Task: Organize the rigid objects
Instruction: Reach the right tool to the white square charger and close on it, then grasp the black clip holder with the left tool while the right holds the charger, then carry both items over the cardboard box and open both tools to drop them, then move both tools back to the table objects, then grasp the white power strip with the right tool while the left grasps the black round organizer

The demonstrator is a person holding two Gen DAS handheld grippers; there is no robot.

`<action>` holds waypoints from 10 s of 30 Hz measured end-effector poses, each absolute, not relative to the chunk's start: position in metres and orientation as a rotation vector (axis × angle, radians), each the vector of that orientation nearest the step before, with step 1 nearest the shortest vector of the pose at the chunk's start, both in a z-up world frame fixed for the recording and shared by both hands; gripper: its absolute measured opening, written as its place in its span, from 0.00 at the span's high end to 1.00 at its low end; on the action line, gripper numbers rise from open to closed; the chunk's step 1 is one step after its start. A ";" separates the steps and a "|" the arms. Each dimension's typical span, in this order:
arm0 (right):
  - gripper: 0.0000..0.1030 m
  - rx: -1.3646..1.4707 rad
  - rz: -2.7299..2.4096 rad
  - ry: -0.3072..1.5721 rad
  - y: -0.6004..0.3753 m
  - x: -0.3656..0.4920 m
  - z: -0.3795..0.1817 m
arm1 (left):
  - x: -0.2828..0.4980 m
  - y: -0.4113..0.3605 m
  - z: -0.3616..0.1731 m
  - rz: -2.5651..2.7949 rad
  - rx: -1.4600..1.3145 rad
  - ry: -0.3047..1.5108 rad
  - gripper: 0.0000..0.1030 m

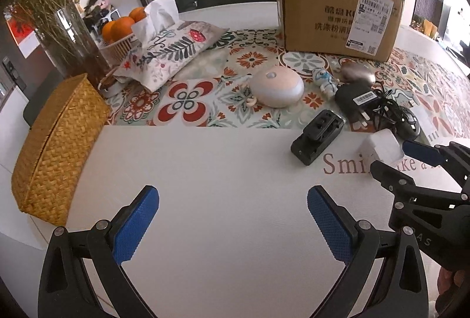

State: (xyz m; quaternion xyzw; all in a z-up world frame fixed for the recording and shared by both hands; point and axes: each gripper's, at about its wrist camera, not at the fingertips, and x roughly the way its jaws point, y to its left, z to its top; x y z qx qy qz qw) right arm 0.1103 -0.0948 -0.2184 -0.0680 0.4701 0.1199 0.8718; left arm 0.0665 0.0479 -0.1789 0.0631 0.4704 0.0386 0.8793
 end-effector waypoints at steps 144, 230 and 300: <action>0.55 -0.008 0.193 0.844 -0.186 0.361 -0.056 | 0.370 -0.060 -0.043 -0.355 0.092 0.844 0.72; 0.20 -0.004 0.102 0.980 -0.236 0.151 -0.170 | 0.146 -0.075 -0.160 -0.022 0.086 1.104 0.00; 0.53 -0.051 0.134 0.947 -0.297 0.151 -0.216 | 0.153 -0.150 -0.231 -0.156 -0.049 1.062 0.35</action>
